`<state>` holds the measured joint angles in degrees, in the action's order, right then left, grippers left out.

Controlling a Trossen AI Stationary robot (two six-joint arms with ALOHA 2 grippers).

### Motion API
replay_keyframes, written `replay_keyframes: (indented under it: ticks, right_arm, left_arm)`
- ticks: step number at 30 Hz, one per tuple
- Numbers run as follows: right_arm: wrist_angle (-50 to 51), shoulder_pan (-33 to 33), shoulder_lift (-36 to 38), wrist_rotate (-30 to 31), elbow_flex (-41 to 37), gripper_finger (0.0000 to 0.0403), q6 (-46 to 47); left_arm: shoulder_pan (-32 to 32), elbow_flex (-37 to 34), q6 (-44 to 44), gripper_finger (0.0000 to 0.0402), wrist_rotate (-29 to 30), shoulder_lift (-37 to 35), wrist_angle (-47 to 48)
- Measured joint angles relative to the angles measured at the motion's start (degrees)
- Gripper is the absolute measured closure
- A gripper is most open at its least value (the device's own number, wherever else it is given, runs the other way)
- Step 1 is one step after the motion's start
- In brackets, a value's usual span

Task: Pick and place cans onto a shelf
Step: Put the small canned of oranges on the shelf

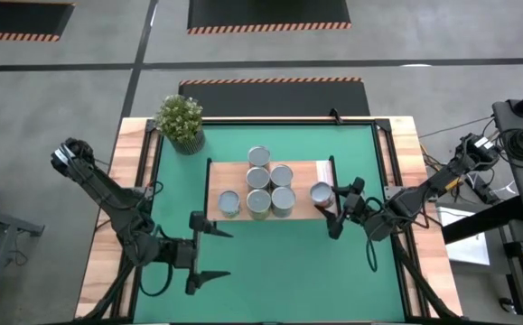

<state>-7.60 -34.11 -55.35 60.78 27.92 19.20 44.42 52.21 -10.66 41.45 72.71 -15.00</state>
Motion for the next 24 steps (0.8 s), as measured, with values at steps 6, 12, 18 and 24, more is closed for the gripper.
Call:
replay_keyframes:
  ticks: [6,12,18,24]
  right_arm:
    - [0.0,0.0,0.0,-4.1,0.3,0.0106,-1.0]
    - [0.0,0.0,0.0,-5.4,0.4,0.0099,-1.2]
    - [0.0,0.0,0.0,-5.5,0.4,0.0095,-1.2]
    - [-0.4,0.0,0.0,-5.5,0.8,0.0100,-1.2]
  left_arm:
    - [0.0,0.5,0.0,0.0009,0.0,0.3,-0.1]
    - [0.0,0.5,0.0,0.0009,0.0,0.4,-0.3]
    - [0.0,0.5,0.0,0.0009,0.0,0.4,-0.9]
    - [0.0,0.5,0.0,0.0009,0.0,0.4,-1.0]
